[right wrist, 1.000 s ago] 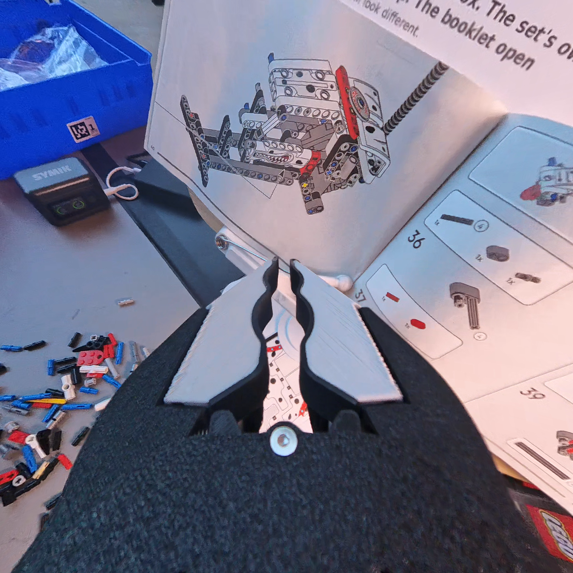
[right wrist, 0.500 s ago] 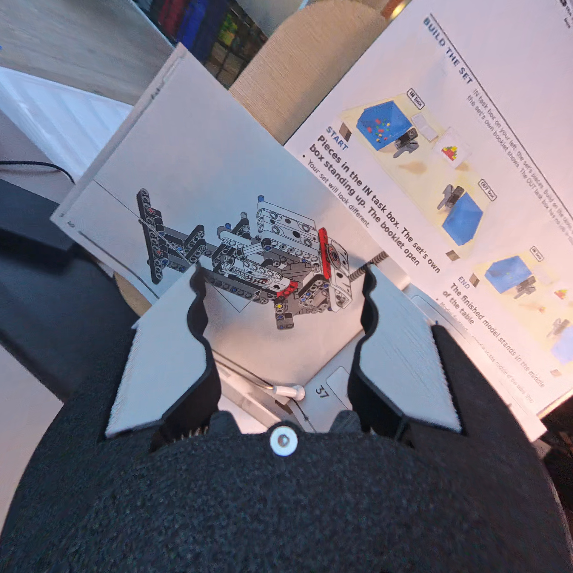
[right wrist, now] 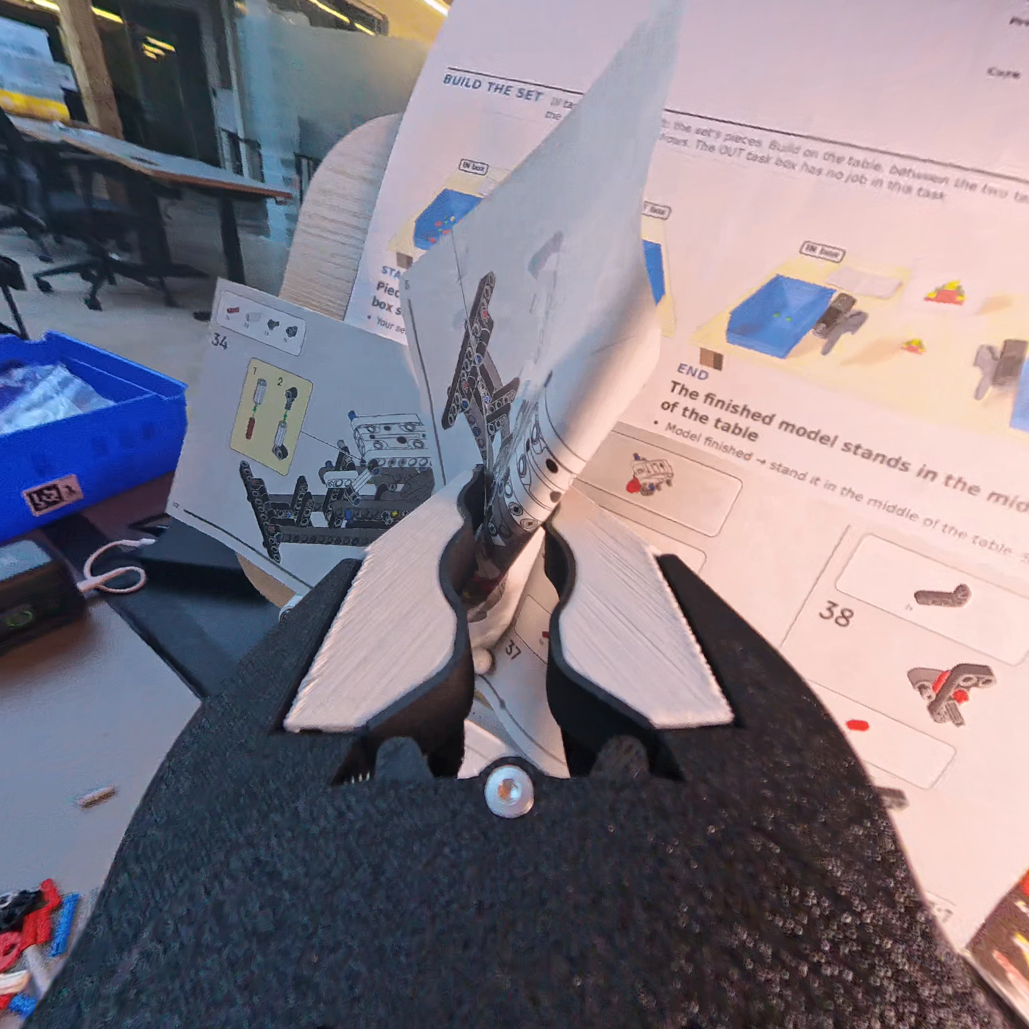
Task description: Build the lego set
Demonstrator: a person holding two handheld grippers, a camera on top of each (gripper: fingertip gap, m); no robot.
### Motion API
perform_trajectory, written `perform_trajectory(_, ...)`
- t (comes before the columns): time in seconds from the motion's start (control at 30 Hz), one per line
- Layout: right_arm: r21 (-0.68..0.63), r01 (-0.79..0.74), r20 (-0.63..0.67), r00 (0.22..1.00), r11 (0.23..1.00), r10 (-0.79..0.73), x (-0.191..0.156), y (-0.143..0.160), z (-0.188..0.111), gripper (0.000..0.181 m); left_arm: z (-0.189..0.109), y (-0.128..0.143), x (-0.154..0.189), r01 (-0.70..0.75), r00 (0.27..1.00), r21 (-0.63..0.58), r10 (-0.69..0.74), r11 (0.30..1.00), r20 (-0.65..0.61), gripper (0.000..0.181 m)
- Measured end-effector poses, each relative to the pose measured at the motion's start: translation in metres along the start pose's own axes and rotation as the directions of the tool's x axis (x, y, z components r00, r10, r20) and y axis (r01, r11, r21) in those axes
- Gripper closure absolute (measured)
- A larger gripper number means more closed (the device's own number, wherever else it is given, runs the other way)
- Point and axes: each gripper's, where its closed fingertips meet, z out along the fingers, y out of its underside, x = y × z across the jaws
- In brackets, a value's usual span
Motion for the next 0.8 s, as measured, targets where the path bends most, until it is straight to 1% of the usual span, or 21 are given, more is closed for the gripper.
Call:
perform_trajectory(0.1, 0.013, -0.098, 0.034, 0.995, 0.995, 0.098, 0.006, 0.003, -0.004, 0.164, 0.011, -0.020, -0.009, -0.001, 1.000, 0.026, 0.001, 1.000, 0.013, 0.121)
perform_trajectory(0.23, 0.018, -0.166, 0.062, 0.984, 0.986, 0.165, 0.013, 0.006, -0.008, 0.163, 0.029, -0.042, -0.026, -0.011, 0.999, 0.058, 0.008, 0.998, 0.048, 0.121)
perform_trajectory(0.37, 0.015, -0.177, 0.082, 0.981, 0.984, 0.175, 0.018, 0.010, -0.011, 0.162, 0.046, -0.060, -0.046, 0.000, 0.996, 0.095, -0.008, 0.995, 0.086, 0.121)
perform_trajectory(0.5, 0.015, -0.199, 0.115, 0.974, 0.980, 0.196, 0.020, 0.012, -0.014, 0.159, 0.064, -0.078, -0.071, 0.053, 0.992, 0.151, -0.070, 0.987, 0.106, 0.121)
perform_trajectory(0.67, 0.015, -0.199, 0.138, 0.971, 0.980, 0.195, 0.024, 0.015, -0.019, 0.155, 0.098, -0.102, -0.114, 0.111, 0.982, 0.202, -0.138, 0.973, 0.126, 0.120)
perform_trajectory(0.73, 0.015, -0.196, 0.145, 0.971, 0.980, 0.192, 0.025, 0.016, -0.021, 0.155, 0.116, -0.111, -0.129, 0.099, 0.983, 0.189, -0.125, 0.977, 0.132, 0.119)
perform_trajectory(0.8, 0.011, -0.200, 0.156, 0.968, 0.980, 0.196, 0.026, 0.018, -0.023, 0.155, 0.137, -0.120, -0.136, 0.107, 0.987, 0.178, -0.126, 0.978, 0.096, 0.119)
